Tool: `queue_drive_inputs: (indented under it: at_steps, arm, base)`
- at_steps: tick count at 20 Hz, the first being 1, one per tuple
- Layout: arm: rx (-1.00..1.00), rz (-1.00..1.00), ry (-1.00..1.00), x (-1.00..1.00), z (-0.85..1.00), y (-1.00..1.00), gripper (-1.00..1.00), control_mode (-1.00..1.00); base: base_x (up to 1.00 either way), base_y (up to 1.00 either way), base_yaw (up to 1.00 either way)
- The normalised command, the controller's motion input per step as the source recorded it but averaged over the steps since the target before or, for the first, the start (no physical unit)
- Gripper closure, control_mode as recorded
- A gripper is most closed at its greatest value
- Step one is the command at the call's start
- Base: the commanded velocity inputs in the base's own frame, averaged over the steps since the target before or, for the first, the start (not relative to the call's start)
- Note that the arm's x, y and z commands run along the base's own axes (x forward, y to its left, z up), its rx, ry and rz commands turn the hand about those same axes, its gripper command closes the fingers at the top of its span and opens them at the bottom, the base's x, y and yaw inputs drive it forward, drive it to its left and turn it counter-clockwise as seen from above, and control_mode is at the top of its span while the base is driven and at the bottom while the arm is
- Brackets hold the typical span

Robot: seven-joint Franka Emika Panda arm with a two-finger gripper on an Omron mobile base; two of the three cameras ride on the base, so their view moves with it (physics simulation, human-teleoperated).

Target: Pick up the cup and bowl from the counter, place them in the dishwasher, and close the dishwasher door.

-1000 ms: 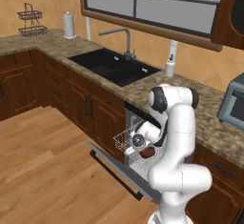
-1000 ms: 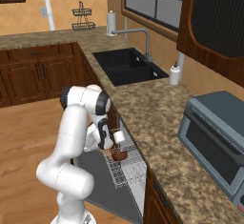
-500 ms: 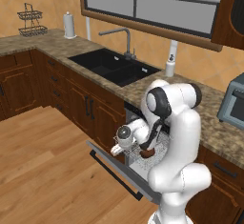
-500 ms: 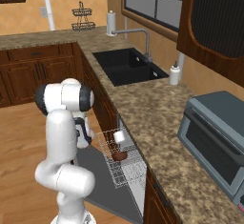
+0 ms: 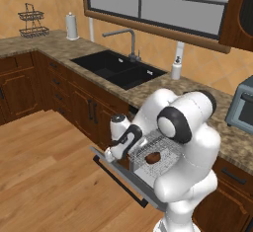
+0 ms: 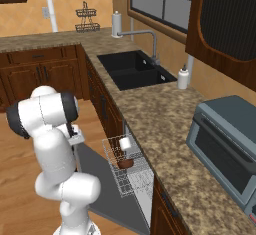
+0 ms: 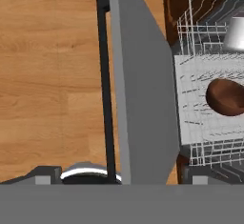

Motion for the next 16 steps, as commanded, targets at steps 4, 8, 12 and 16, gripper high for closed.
queue_drive_inputs:
  at_steps: [4,8,12,16]
  arm:
    - [-0.41,0.00,0.10,-0.21,0.35,1.00,-1.00,-1.00]
    - [-0.56,0.00,-0.01,-0.34,0.05,1.00,-1.00,-1.00]
    - [-0.64,0.00,-0.02,-0.21,-0.10,1.00,-1.00,-1.00]
    - [-0.61,0.00,-0.05,0.00,-0.50,1.00,-1.00,-1.00]
  base:
    - [0.00,0.00,0.00]
    - [0.00,0.00,0.00]
    - [0.00,0.00,0.00]
    - [0.00,0.00,0.00]
